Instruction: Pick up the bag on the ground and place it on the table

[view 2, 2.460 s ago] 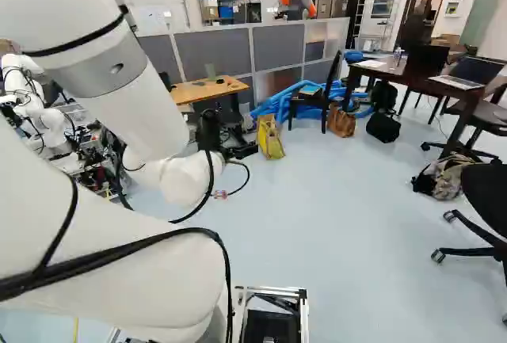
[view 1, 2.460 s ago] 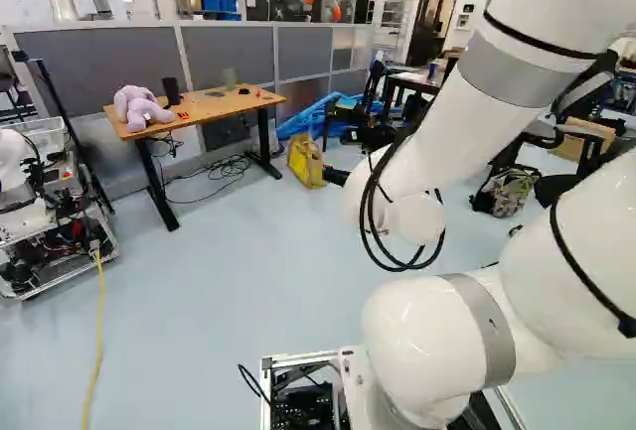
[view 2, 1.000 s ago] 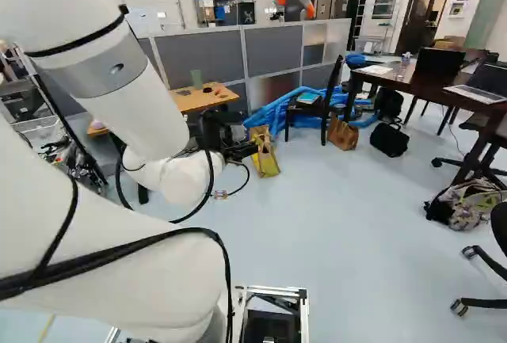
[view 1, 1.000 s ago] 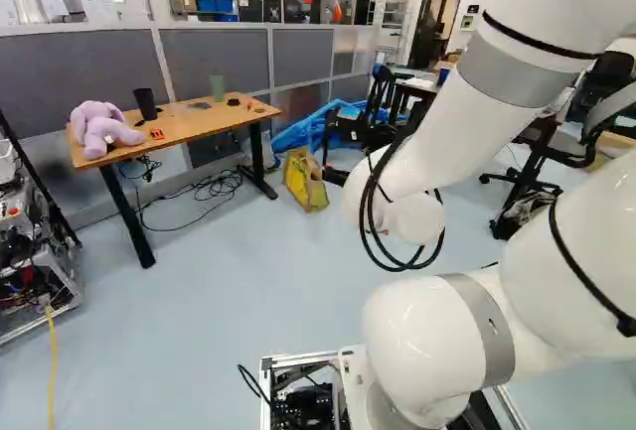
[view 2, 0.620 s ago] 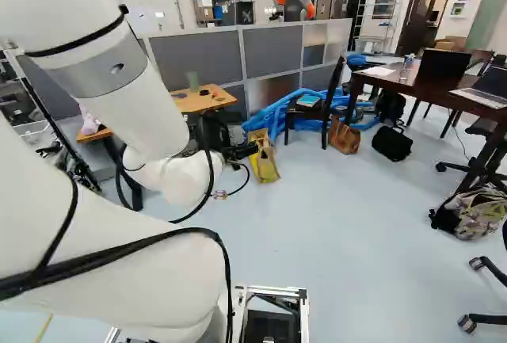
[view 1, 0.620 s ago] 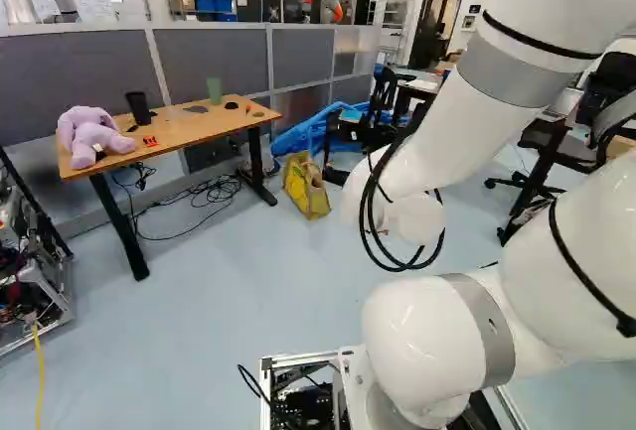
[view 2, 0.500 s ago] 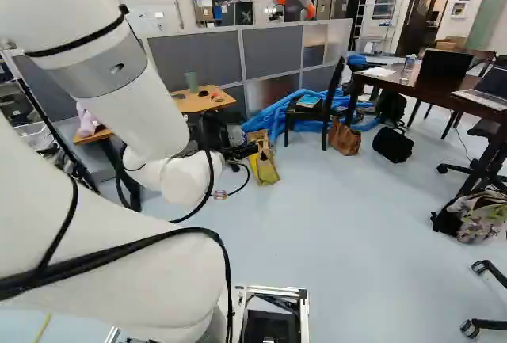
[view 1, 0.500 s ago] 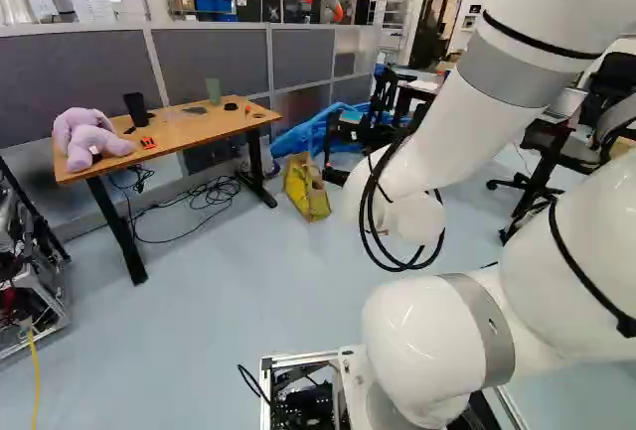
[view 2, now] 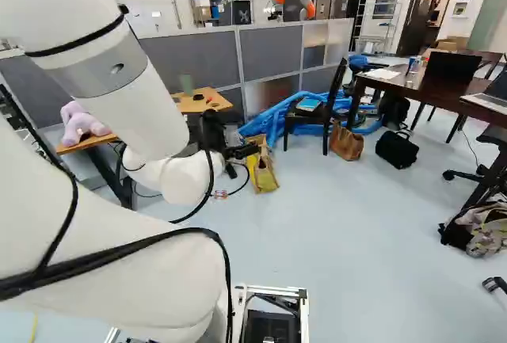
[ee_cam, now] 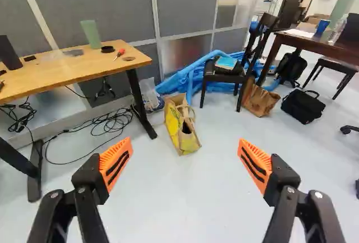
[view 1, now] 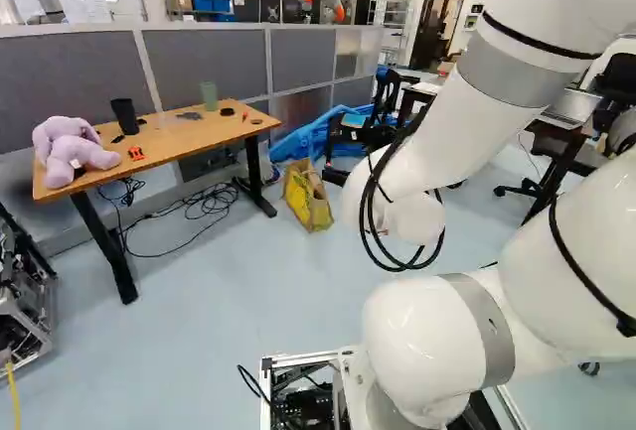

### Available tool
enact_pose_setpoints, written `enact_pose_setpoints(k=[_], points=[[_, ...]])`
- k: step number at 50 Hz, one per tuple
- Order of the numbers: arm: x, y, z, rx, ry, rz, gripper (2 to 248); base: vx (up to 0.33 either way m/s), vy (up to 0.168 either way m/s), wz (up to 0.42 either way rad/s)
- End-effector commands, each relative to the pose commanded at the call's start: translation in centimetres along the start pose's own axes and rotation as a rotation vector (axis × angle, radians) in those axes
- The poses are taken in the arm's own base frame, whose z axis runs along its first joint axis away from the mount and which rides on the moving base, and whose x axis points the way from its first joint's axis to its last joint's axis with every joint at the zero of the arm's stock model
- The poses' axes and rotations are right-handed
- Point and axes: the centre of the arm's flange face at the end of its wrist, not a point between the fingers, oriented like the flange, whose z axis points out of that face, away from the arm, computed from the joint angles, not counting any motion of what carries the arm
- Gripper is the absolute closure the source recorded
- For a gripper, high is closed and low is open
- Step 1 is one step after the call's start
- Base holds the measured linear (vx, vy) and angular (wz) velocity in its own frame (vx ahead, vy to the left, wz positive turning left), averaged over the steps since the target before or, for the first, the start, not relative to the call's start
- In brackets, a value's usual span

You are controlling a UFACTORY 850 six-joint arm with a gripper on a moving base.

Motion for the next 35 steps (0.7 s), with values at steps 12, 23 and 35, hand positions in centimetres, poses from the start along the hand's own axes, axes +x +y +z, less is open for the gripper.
enact_pose_setpoints(k=[12,23,35], points=[[0.0,0.0,0.0,0.0,0.0,0.0,3,0.212,0.0,-0.01],[0.0,0.0,0.0,0.0,0.0,0.0,3,0.217,0.001,-0.011],[0.0,0.0,0.0,0.0,0.0,0.0,3,0.223,0.0,-0.013]])
